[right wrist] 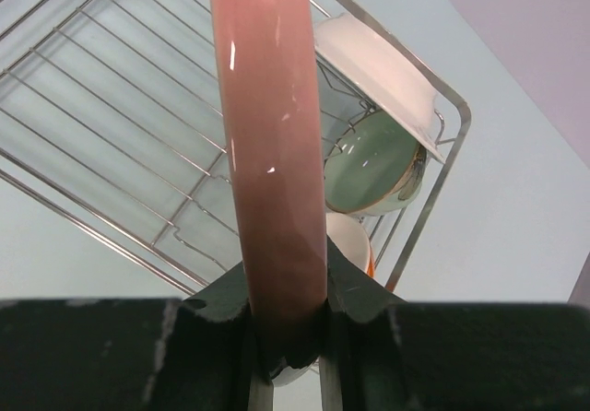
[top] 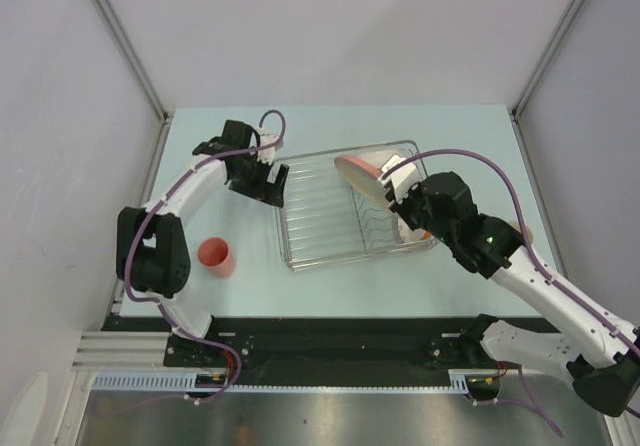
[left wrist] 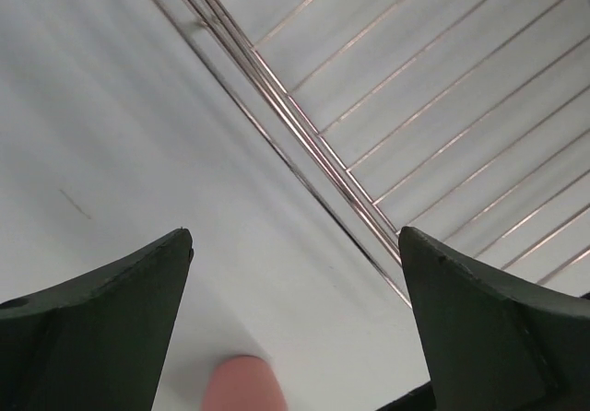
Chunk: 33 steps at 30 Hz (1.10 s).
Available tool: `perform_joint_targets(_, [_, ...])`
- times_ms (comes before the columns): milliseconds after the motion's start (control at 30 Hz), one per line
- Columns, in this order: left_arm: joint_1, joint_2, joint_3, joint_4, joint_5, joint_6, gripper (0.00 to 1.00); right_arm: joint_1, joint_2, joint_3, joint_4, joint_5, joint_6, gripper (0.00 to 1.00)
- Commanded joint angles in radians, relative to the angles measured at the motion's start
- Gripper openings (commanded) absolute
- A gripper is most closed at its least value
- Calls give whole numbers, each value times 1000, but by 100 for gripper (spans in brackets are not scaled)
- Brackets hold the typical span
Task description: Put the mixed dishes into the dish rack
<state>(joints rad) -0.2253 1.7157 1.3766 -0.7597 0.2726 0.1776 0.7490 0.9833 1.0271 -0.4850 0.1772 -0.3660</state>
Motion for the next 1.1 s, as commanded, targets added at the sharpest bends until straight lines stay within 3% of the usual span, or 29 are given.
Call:
perform_joint_targets(0, [-22, -13, -59, 20, 62, -101, 100, -4, -55, 25, 161, -8, 30, 0])
perform_joint_targets(300, [-36, 65, -74, 101, 76, -171, 100, -4, -67, 21, 154, -2, 25, 0])
perform_joint_targets(400, [-34, 73, -68, 117, 89, -171, 88, -8, -71, 21, 152, 1, 25, 0])
perform_joint_targets(500, [-34, 68, -54, 123, 80, -161, 52, -7, -72, 21, 151, -1, 29, 0])
perform_joint_targets(567, [-29, 70, -37, 120, 70, -142, 42, -8, -71, 21, 149, -2, 29, 0])
perform_joint_targets(867, [-20, 117, 22, 106, 28, -21, 36, -8, -75, 21, 143, -25, 1, 0])
perform_joint_targets(1067, [-17, 194, 99, 76, -6, 123, 27, 1, -89, 22, 120, -53, -34, 0])
